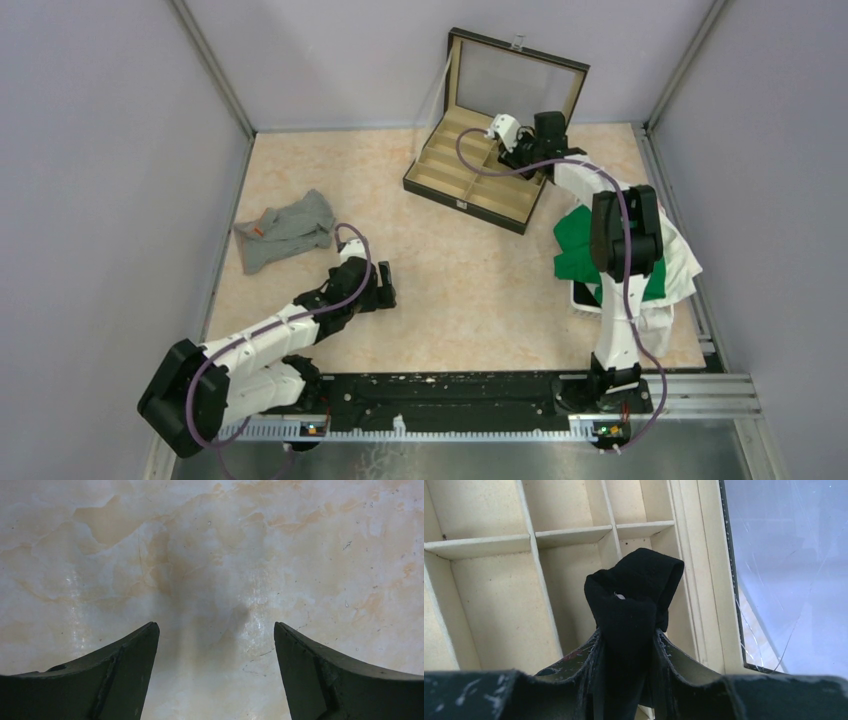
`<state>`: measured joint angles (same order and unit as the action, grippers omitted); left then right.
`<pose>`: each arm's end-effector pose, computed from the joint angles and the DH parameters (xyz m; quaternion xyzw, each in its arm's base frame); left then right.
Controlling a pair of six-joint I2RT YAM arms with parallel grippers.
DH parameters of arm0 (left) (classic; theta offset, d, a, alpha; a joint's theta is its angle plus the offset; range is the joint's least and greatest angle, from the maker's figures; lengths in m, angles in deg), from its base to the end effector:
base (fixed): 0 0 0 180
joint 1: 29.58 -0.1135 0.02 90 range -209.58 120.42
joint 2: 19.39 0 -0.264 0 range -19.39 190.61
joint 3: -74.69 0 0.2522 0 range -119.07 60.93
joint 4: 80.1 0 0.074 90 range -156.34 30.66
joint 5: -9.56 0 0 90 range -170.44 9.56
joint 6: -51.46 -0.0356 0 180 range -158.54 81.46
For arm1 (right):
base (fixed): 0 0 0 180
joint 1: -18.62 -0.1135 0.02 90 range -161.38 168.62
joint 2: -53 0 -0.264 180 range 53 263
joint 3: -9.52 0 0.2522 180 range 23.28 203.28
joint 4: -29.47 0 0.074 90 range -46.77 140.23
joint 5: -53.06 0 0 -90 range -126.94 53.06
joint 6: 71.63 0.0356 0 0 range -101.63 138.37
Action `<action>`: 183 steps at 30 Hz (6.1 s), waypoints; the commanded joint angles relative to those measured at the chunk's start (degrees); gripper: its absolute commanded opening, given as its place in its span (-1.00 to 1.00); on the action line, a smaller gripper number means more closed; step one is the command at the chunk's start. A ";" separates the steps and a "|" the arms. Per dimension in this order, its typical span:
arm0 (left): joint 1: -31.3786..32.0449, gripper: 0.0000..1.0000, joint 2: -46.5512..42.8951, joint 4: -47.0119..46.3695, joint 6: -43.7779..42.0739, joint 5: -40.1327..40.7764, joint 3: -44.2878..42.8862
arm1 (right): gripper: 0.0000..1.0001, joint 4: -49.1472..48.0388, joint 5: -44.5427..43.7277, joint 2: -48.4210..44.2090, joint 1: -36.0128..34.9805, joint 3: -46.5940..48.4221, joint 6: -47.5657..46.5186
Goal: Roll the underwear
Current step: Place the underwear in the storage box, then move the underwear to the center of the board.
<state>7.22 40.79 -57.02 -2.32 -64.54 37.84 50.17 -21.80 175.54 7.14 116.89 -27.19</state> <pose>0.1619 -0.1090 0.1643 -0.0467 0.9198 -0.1156 0.3720 0.4815 0.1073 0.2066 -0.4741 0.7470 -0.0200 0.4656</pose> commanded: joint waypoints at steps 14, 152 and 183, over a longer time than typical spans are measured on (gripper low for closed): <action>-0.58 0.82 1.29 -2.08 -0.88 -0.73 -1.51 | -1.00 15.85 2.33 6.22 0.05 10.49 -4.96; 20.45 -0.51 13.58 4.72 12.63 -3.96 -9.53 | 0.05 21.19 1.44 -74.98 0.06 -50.44 61.98; -12.87 0.48 -8.07 7.15 12.70 1.53 -1.61 | 0.13 -12.36 3.41 -28.54 -27.85 -34.75 78.30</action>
<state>-3.14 31.28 -46.28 9.36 -62.04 35.33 46.32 -18.37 144.02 -20.51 79.31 46.38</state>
